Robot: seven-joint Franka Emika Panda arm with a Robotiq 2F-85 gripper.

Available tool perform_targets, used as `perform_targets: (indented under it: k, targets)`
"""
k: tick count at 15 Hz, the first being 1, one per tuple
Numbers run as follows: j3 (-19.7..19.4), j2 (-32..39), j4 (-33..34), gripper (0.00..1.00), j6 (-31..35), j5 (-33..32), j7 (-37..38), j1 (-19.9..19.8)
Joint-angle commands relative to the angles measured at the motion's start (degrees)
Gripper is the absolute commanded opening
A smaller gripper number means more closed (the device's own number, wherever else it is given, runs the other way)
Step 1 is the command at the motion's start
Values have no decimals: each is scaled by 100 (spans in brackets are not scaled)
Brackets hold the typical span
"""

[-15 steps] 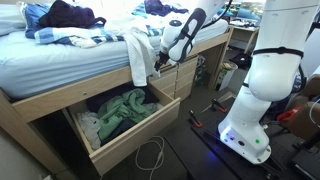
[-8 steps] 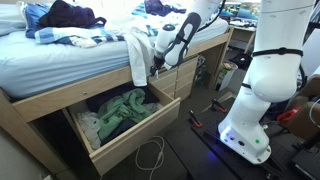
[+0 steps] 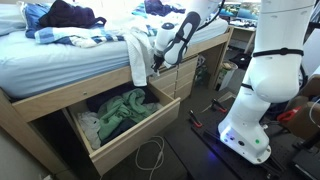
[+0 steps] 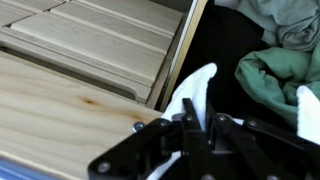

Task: Put the edge of the white towel on the bed

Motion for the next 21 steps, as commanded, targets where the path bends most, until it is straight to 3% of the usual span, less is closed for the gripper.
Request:
perform_targets:
  k: [1,4,10,11,14,17,21]
  targets:
    - [-431,-390,-14,0,-455,-391,303,468]
    - [-702,-856,-91,3,-809,-791,585,832]
    - [-566,-1700,133,3,-1889,-810,545,948]
    - [535,-1800,241,3,-2015,-834,515,-145]
    - [1472,-1813,519,3,-1975,-338,118,-1077]
    - [2061,-1773,782,3,-1907,56,-121,-1720]
    - [2450,-1800,1025,3,-1901,190,-162,-2172]
